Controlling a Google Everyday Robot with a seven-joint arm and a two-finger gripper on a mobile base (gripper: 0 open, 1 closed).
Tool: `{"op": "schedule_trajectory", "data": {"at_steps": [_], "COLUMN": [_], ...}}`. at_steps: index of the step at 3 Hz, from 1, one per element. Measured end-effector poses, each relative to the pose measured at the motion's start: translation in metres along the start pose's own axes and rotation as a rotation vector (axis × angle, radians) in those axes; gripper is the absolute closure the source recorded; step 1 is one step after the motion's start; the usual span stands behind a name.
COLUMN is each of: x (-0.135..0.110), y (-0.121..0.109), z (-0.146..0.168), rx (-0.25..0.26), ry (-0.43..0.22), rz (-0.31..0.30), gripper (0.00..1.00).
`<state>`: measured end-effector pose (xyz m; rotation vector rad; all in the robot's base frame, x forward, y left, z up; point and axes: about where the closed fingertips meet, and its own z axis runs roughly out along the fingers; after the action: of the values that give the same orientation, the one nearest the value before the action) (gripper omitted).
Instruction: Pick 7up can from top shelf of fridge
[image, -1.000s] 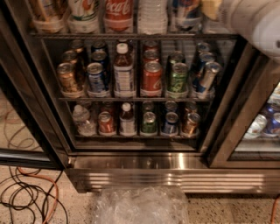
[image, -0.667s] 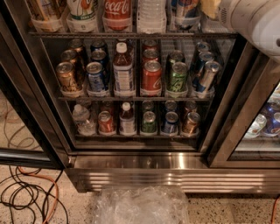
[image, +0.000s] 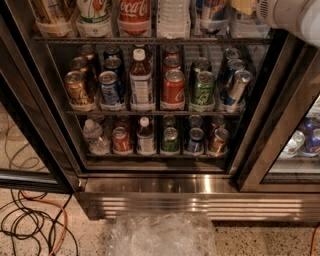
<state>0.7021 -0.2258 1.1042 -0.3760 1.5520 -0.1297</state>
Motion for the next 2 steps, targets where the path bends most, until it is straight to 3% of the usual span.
{"op": "schedule_trajectory", "data": {"at_steps": [1, 2], "x": [-0.008, 0.015], "y": [0.007, 0.013], "z": [-0.009, -0.018], "rx": [-0.026, -0.064], "ry": [-0.004, 0.063], "rz": [0.037, 0.089], "gripper": [1.00, 1.00]}}
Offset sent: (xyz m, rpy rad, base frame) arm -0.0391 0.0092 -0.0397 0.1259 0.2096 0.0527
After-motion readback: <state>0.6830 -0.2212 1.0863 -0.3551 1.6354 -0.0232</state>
